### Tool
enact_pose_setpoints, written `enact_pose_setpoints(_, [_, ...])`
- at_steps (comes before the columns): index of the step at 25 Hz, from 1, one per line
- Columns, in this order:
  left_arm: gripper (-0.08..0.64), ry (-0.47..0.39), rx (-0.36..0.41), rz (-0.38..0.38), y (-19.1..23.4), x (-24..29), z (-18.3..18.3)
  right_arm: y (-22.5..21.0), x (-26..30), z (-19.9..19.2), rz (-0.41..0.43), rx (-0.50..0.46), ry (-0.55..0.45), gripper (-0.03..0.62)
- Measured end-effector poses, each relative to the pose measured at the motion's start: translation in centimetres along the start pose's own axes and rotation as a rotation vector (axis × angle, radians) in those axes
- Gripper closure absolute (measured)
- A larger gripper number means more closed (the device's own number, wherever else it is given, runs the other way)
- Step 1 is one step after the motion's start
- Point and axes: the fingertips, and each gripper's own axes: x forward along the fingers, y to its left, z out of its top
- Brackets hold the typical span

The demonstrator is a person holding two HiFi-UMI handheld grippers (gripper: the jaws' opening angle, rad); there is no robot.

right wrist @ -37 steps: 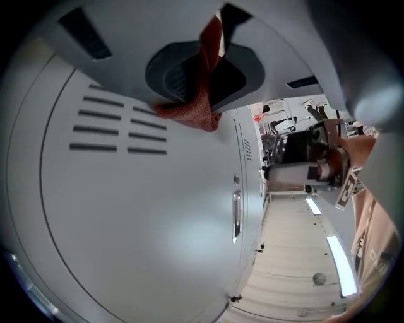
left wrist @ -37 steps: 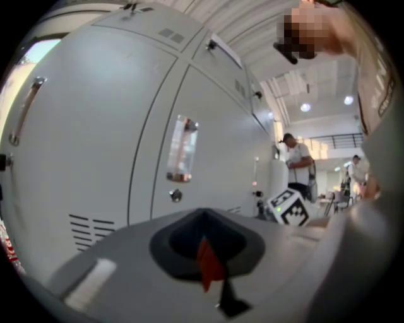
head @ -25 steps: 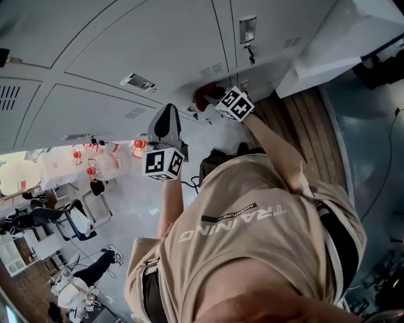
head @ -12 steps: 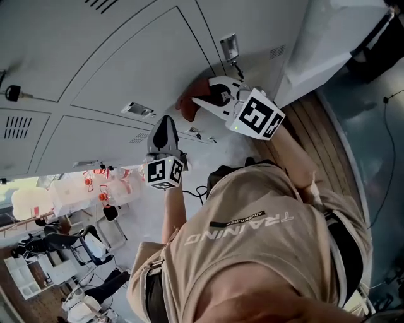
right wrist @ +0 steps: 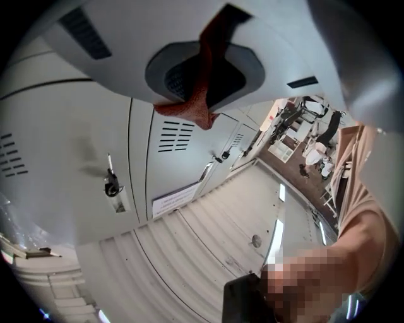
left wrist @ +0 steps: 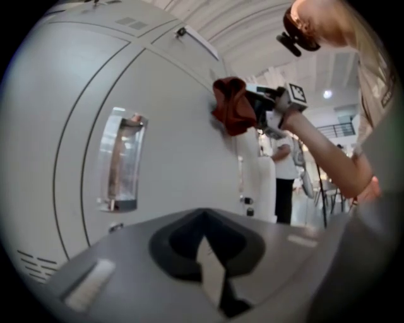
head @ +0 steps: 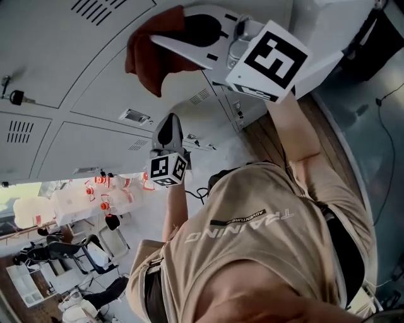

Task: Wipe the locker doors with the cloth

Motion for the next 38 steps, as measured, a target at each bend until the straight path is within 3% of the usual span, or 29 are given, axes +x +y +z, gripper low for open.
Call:
enact_pose_setpoints(7, [0.555, -0.011, 0.0, 0.035, 0.9, -1.1, 0.3, -2.0, 2.9, -2.5, -0.037, -0.02, 0.07, 0.565])
enact_pose_setpoints(14, [0.555, 0.004, -0.012, 0.03, 1.3, -1.0, -0.3, -0.7, 1.6, -6.7, -0.01, 0.118, 0.105, 0.565])
enact_pose_setpoints(21, [0.555, 0.029, 0.001, -0.002, 0.8, -0.3, -1.0, 2.0, -0.1, -14.0, 0.012, 0.234, 0.197, 0.565])
enact_pose_setpoints(30, [0.555, 0.075, -0.005, -0.003, 0.8, -0.4, -2.5, 6.7, -3.5, -26.6, 0.038, 0.439, 0.379, 0.565])
enact_pose_setpoints(38, [0.555, 0.12, -0.01, 0.005, 0.7, -0.4, -4.3, 9.5, -5.4, -33.8, 0.064, 0.554, 0.472, 0.565])
